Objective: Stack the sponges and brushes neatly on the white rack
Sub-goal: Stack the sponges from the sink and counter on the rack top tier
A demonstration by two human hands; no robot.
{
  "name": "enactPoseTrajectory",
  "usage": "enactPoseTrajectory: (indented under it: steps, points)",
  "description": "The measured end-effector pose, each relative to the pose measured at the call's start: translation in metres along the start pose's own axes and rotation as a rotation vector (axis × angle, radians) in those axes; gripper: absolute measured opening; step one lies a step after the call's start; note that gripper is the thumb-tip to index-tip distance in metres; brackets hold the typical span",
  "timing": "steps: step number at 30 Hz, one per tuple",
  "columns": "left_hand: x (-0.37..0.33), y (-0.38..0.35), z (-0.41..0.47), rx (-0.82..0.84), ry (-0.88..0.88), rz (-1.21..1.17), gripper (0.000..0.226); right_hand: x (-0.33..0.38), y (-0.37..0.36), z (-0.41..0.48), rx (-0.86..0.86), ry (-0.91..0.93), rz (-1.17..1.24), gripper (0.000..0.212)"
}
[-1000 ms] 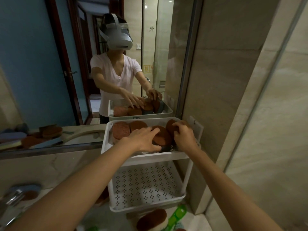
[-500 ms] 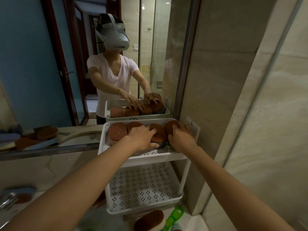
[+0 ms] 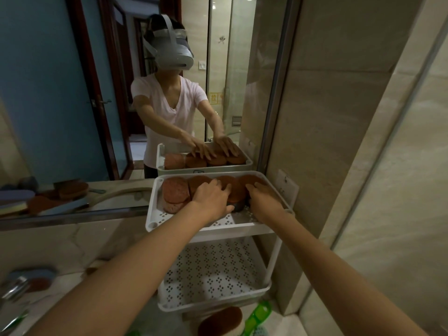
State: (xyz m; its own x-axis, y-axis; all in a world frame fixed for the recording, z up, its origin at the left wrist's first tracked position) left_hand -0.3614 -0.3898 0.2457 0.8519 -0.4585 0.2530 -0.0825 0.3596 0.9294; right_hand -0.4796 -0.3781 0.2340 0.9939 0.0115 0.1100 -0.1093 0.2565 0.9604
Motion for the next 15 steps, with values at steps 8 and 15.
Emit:
enactPoseTrajectory:
  steps: [8, 15]
  points:
    - [-0.006, -0.009, 0.012, 0.108, 0.021, 0.032, 0.061, -0.007, -0.002, 0.0, 0.074, 0.006, 0.0, 0.06]
    - [-0.006, -0.012, 0.003, 0.049, 0.081, -0.012, 0.058, -0.003, 0.016, -0.012, -0.195, -0.052, 0.082, 0.029]
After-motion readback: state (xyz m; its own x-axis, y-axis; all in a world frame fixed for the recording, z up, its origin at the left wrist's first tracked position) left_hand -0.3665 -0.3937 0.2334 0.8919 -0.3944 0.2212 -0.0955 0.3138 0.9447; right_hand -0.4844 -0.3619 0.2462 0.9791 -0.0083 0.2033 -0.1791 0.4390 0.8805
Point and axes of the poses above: each hand's wrist, its own z-axis towards the middle knuckle, its own y-axis out of the back of the hand, x = y × z, the point moved 4 cm from there along z, towards the middle knuckle, and after that the axes turned 10 degrees about -x, right-handed, at the moved point
